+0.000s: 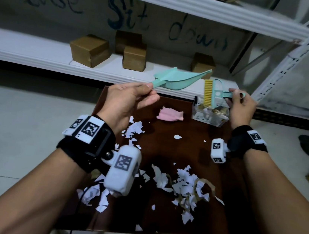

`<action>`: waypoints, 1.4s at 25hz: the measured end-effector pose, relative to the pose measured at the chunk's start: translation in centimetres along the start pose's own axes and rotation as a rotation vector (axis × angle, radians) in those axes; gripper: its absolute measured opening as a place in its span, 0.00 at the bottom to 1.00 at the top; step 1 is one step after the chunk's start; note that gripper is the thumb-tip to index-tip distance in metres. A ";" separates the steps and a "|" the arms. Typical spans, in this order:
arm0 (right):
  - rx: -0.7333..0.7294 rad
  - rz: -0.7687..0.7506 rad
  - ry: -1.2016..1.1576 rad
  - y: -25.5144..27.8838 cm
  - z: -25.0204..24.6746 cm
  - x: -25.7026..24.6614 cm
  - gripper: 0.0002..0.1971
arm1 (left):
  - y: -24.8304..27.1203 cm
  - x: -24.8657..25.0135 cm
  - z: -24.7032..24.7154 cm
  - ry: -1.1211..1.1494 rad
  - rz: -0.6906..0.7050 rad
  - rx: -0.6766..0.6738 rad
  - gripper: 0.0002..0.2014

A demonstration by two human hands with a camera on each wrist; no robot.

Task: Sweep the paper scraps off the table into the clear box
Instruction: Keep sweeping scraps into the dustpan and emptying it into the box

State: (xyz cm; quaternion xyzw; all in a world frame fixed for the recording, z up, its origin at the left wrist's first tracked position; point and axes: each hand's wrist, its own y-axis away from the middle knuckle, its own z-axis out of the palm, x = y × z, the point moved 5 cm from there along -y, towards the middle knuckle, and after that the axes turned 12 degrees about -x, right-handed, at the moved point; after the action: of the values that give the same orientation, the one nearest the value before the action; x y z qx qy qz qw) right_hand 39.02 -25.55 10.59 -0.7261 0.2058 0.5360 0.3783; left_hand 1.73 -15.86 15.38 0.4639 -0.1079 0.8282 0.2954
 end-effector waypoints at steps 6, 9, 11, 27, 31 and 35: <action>-0.120 0.108 -0.145 4.5 -2.1 -4.1 0.12 | 1.3 0.7 -0.4 -0.050 0.017 0.014 0.04; -0.281 0.191 -0.099 8.8 -2.5 -4.1 0.11 | 2.2 0.6 -0.9 -0.091 0.006 0.009 0.07; -0.450 0.235 -0.001 11.6 -2.0 -4.1 0.12 | 2.7 0.6 -1.1 -0.112 0.002 0.003 0.07; -1.323 0.329 0.615 21.0 4.7 -4.1 0.09 | 3.2 -2.6 -0.7 -0.276 -0.146 -0.065 0.05; -1.210 0.255 0.598 19.4 4.3 -3.5 0.09 | 3.1 -3.3 -0.8 -0.296 -0.193 -0.053 0.04; -1.095 0.151 0.574 17.4 3.1 -4.4 0.06 | 3.5 -3.3 -1.6 -0.366 -0.223 -0.034 0.05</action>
State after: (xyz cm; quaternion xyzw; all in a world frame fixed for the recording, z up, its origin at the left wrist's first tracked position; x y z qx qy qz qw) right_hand 23.31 -34.55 8.58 -0.9133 0.0454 0.3726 -0.1583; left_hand -0.17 -19.24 12.04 0.6107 -0.1220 0.6903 0.3684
